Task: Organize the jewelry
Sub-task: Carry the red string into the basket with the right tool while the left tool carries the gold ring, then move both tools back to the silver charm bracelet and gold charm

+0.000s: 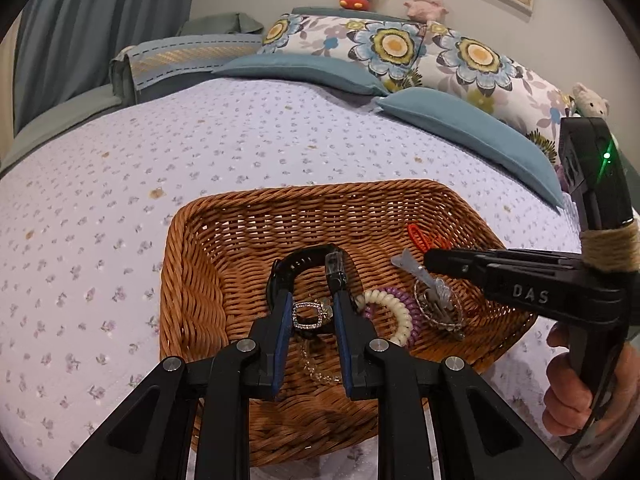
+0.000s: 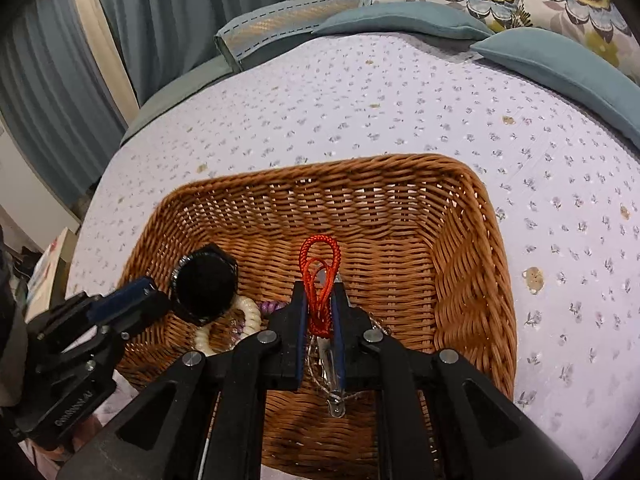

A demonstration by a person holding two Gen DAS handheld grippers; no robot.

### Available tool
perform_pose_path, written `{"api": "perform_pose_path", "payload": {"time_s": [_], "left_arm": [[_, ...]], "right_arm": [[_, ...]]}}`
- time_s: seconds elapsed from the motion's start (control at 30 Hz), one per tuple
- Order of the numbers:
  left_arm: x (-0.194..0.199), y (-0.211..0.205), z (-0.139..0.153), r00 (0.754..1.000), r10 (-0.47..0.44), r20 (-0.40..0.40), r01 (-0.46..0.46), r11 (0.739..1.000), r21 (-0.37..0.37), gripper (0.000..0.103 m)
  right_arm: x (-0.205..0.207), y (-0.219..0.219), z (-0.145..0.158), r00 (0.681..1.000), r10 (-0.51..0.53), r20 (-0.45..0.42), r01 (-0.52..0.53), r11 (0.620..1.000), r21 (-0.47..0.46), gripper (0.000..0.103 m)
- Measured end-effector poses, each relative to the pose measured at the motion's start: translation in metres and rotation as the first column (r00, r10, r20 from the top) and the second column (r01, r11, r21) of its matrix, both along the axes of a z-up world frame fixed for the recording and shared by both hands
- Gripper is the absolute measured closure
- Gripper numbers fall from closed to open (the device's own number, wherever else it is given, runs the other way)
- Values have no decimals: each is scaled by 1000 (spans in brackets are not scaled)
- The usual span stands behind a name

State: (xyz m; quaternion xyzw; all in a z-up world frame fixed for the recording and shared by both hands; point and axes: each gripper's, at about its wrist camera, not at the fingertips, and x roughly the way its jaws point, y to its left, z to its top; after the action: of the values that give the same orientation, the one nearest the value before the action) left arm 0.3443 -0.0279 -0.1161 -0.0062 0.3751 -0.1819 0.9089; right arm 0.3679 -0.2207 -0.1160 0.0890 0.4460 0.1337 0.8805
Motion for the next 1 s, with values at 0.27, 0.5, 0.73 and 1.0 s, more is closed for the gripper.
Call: {"api": "perform_pose_path", "payload": {"time_s": [0.27,0.5,0.73,1.0], "left_arm": [[-14,7,7,999,-35,-9,35,998,-60,54],[-38,47,28,1000,29,-4,-29,987,-161,48],[-95,71,53,999,47,24,-42,984,-173,48],[-155,75,71,999,26,33,-19,980,-199,48]], "right_arm": [[-8,-7,1,1000,-7,-19,7,1000,28,68],[-48,-21,26,999,-8,33,8,1000,-1,68],[-107,-27,59,996,19,91,-15,999,-41,67],[-165,-12,89,985,93,148,-77,991,-108,54]]}}
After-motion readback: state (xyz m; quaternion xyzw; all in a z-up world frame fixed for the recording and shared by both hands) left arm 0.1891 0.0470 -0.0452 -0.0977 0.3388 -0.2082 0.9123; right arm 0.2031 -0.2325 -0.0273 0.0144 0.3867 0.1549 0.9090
